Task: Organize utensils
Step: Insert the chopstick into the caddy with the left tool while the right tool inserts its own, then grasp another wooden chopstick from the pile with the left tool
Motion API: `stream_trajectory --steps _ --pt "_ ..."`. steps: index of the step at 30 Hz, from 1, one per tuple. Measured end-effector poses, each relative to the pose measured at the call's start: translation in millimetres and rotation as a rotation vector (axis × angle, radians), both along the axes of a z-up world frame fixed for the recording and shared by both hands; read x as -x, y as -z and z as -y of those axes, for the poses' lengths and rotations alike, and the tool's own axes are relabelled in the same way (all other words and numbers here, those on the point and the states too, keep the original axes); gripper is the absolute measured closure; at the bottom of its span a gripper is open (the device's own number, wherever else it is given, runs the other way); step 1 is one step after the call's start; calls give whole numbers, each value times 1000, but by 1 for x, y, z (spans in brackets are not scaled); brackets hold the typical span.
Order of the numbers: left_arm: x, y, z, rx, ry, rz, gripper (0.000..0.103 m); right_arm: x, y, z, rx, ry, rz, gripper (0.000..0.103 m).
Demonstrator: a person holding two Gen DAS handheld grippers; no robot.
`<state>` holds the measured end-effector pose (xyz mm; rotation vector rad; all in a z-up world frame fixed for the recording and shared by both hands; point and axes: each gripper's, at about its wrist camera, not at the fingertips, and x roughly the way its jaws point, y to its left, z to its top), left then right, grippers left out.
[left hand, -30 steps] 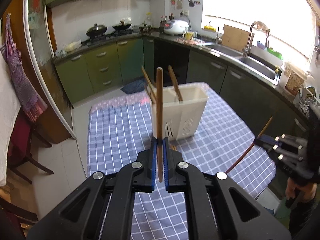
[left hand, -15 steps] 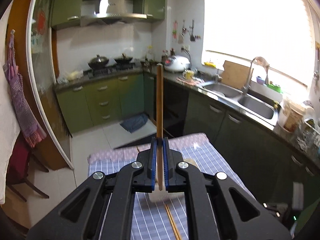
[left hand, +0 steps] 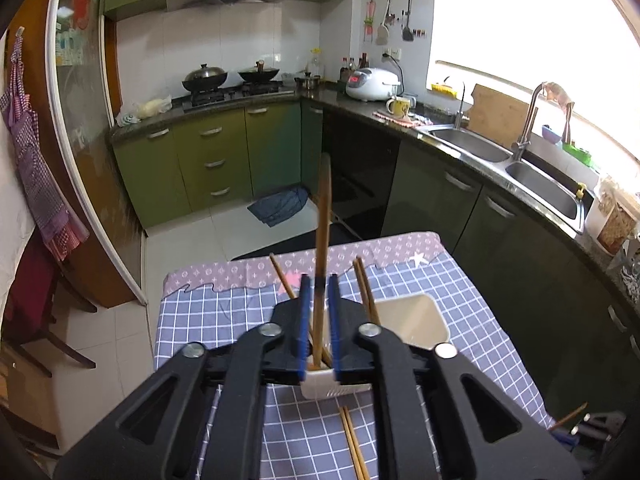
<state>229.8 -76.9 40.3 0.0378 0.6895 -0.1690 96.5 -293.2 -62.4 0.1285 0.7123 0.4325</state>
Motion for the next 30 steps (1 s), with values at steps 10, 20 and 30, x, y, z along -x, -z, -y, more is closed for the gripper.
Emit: stream_trajectory --steps 10,20,30 --pt "48 -12 -29 43 8 20 76 -32 -94 -3 -24 23 183 96" --pt "96 -2 -48 6 19 -12 76 -126 -151 -29 -66 78 247 96" --pt "102 29 -48 -5 39 -126 73 -170 -75 -60 33 63 68 94"
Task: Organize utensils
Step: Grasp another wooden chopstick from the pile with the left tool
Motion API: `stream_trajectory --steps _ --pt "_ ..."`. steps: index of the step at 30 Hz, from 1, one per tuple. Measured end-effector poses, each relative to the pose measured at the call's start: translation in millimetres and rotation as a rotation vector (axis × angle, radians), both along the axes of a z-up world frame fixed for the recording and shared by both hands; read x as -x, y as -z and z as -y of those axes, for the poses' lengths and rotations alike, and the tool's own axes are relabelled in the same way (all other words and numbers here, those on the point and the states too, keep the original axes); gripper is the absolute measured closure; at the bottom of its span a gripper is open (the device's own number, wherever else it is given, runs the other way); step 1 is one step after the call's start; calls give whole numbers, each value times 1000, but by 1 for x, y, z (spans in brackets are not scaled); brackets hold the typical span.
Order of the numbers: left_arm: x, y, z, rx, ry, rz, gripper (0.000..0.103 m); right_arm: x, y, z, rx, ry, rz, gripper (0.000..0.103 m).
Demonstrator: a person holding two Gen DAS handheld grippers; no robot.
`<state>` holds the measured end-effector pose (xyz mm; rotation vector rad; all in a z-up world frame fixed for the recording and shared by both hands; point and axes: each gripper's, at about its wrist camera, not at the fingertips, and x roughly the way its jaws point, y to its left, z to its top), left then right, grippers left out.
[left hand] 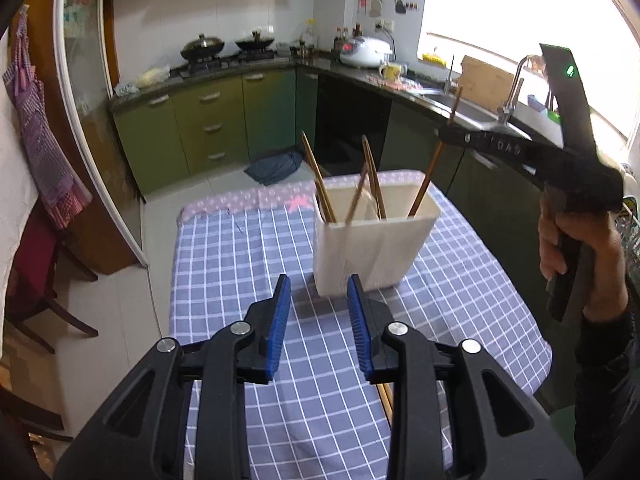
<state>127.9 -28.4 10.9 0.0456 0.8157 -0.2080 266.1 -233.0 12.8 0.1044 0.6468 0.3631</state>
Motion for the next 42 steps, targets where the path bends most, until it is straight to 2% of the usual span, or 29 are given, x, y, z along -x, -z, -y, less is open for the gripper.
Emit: stream_trajectory --steps 5,8,12,15,18,22,27,29,31,42 --pt "-10 27 15 9 16 -98 72 36 -10 16 -25 -14 59 87" --pt "-18 45 22 19 15 -171 72 69 -8 29 -8 -33 73 77" --pt "-31 82 37 17 17 -293 72 98 22 43 44 -46 2 77" --pt "-42 110 46 13 9 -379 73 104 55 55 68 -36 -70 77" --pt "-50 131 53 10 2 -435 78 103 83 65 71 -20 -131 77" --pt "-55 149 62 6 0 -481 81 99 115 74 72 -18 -201 77" --pt "-57 167 71 -17 5 -524 84 93 131 70 73 -36 -245 77" --pt "-58 173 73 -23 6 -537 85 92 134 69 70 -42 -252 76" --pt "-58 178 77 -36 4 -544 85 91 135 67 68 -47 -255 72" --pt "-67 196 93 -80 -10 -555 87 91 136 63 59 -67 -264 72"
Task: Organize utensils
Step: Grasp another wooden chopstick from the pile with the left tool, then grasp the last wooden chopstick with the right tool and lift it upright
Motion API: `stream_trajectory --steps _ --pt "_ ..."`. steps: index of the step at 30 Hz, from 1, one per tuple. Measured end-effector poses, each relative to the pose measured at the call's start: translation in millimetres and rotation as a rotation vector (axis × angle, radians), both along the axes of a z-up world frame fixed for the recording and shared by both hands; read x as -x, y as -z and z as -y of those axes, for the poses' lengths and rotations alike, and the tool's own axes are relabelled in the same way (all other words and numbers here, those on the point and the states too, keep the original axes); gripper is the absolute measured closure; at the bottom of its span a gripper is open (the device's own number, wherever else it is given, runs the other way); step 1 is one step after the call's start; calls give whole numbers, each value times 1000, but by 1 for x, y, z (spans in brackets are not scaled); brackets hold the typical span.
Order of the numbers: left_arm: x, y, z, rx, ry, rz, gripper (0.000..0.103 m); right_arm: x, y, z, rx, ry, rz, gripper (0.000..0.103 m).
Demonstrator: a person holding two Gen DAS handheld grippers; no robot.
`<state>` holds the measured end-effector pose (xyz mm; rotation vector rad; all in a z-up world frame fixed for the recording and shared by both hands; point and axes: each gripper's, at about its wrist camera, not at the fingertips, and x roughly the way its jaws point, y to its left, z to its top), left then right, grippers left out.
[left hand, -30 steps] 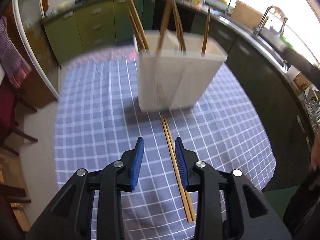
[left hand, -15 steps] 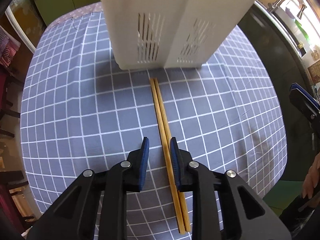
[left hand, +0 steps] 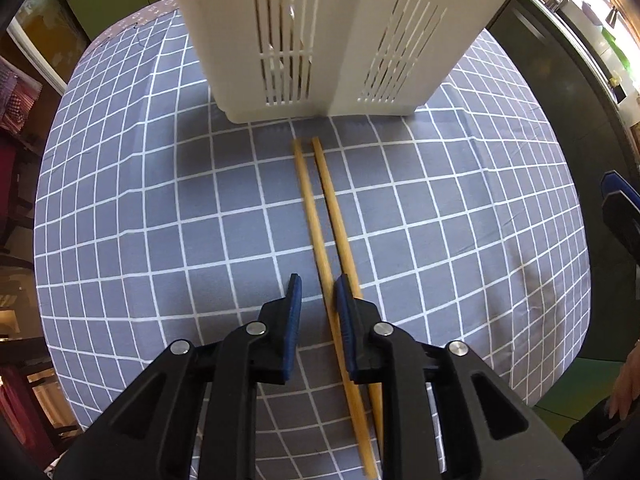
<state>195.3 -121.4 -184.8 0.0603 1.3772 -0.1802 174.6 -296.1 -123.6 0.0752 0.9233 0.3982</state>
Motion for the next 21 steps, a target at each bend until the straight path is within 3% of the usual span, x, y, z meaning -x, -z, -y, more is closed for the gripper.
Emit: stream_trajectory --steps 13,21 --pt "-18 4 -3 8 -34 -11 96 2 2 0 -3 -11 -9 72" --pt "-7 -39 -34 49 -43 114 97 2 -1 1 -6 -6 -4 72"
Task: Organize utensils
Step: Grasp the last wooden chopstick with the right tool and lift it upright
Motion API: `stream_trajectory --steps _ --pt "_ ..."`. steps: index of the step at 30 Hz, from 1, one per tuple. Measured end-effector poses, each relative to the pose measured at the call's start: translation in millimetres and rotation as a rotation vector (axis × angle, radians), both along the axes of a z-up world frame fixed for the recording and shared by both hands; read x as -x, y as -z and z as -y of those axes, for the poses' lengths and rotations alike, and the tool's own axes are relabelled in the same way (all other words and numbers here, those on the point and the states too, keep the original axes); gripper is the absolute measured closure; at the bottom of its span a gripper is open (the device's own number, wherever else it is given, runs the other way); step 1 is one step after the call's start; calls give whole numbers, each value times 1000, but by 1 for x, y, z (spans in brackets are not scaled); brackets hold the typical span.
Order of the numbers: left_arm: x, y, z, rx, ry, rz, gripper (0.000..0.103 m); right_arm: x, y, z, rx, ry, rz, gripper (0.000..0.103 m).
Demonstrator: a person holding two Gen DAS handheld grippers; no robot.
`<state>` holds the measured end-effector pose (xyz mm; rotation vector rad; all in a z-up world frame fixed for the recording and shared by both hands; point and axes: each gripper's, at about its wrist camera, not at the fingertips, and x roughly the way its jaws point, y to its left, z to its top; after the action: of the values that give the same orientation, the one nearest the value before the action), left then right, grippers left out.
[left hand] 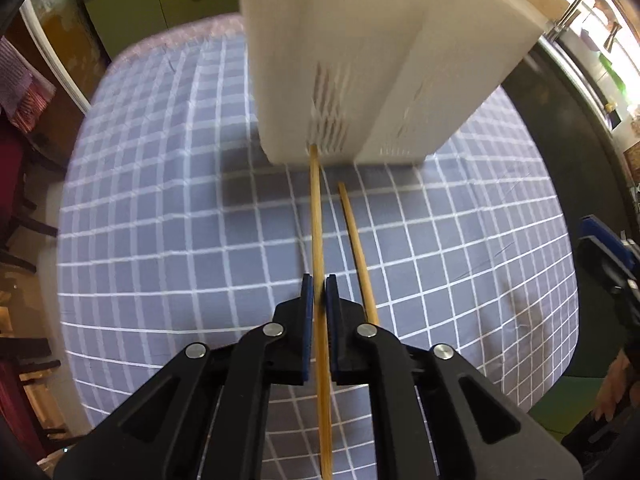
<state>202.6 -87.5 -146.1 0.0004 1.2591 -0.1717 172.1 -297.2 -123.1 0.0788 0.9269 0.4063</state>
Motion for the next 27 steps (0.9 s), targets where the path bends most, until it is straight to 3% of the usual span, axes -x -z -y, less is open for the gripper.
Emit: stream_trajectory --steps 7,17,27 --pt "34 -59 -17 4 6 175 97 2 -4 2 0 10 8 71" --pt "83 -106 -32 1 7 359 97 6 -6 3 7 17 10 72" --pt "91 -111 -34 -10 19 380 97 -1 5 -11 17 -10 -49 71"
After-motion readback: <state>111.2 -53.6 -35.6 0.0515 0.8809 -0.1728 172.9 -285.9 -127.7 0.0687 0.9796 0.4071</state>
